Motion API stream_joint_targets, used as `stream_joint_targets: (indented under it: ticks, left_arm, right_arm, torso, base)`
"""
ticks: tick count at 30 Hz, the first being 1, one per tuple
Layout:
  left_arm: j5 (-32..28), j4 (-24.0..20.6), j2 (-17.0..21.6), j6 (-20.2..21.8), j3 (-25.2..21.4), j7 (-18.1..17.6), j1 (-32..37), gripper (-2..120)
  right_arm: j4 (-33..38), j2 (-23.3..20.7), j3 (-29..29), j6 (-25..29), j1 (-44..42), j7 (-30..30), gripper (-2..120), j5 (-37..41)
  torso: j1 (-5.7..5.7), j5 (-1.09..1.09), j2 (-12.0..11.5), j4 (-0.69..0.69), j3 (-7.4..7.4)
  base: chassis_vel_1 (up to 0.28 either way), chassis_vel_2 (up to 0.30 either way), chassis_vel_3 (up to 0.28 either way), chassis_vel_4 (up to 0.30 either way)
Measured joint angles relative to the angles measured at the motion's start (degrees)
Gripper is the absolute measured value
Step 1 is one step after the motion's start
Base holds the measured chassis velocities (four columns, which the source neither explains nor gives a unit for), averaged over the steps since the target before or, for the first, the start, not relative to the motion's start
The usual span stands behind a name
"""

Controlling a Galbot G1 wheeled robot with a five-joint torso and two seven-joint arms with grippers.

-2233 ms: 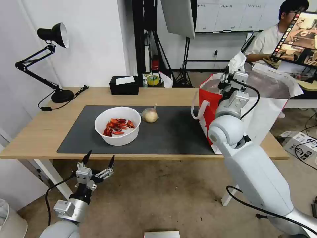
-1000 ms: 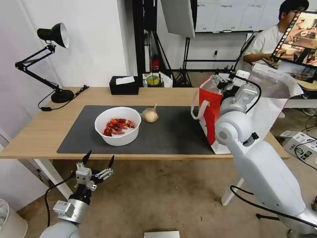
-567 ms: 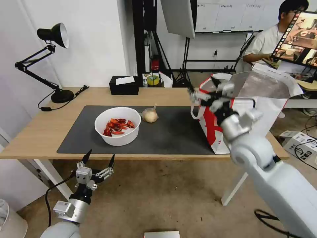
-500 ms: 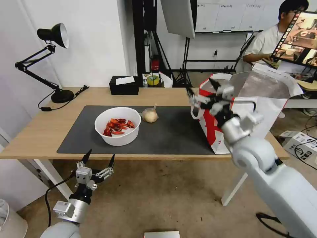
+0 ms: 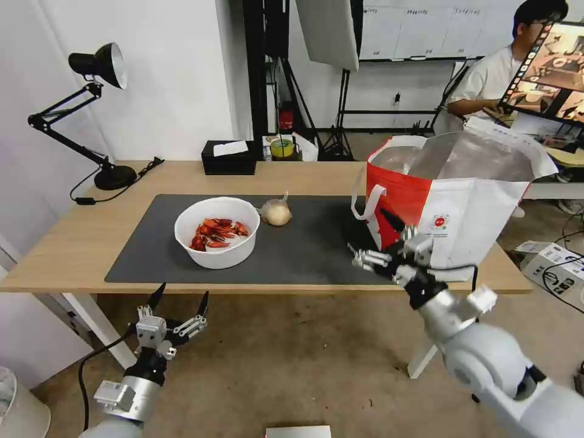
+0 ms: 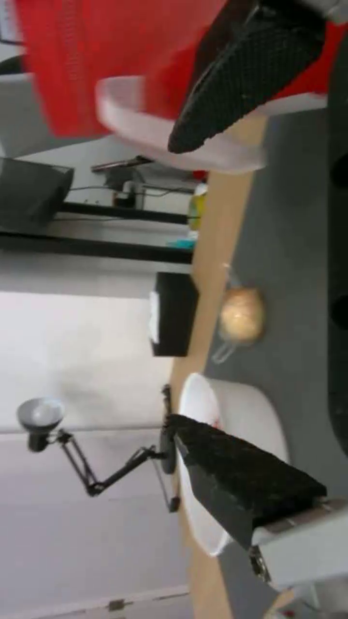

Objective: Pick up the trash from the table and place it into the takeout bag.

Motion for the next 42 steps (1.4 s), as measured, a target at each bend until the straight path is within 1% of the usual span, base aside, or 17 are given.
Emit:
stream_joint_targets:
  ticks: [4,7,10,16,29,42]
  left_arm:
    - [0.1,0.0,0.0,0.0,0.0,0.1,0.3,100]
    - [0.3,0.2,-0.1,-0.1,-0.2,0.8,0.9,100]
    - [0.4,0.5,-0.3,-0.2,-0.3,1.5,1.1,100]
    - [0.9,0.9,-0.4,-0.2,-0.4,1.9,1.2,100]
    - [1.1,1.2,0.4,-0.9,-2.0,4.5,2.3,100]
    - [1.1,2.1,0.4,-1.2,-2.0,4.8,2.0,100]
  right_arm:
    - [-2.3,2.4,0.3,2.6,-4.7,0.3,100,-3.6]
    - [-4.1,4.6,0.6,4.2,-9.5,2.2,100,-6.4]
    - [-5.0,5.9,0.8,5.1,-11.9,3.4,100,-7.7]
    - [-5.9,6.6,1.0,5.5,-14.8,4.3,100,-9.4]
    - [-6.4,7.2,0.0,5.6,-15.5,4.4,100,-10.8]
    - [-6.4,6.8,-0.4,5.3,-14.5,4.5,100,-10.8]
  torso:
    - [0.00,0.00,0.0,0.00,0.00]
    - [0.00,0.01,0.0,0.00,0.00]
    - [0.00,0.00,0.0,0.00,0.00]
    - [0.00,0.00,0.0,0.00,0.00]
    - [0.01,0.00,0.0,0.00,0.00]
    - [0.01,0.00,0.0,0.00,0.00]
  base:
    - [0.000,0.000,0.000,0.000]
    - [0.000,0.000,0.000,0.000]
    - [0.000,0.000,0.000,0.000]
    - [0.000,0.000,0.000,0.000]
    - [0.000,0.000,0.000,0.000]
    - [0.000,0.000,0.000,0.000]
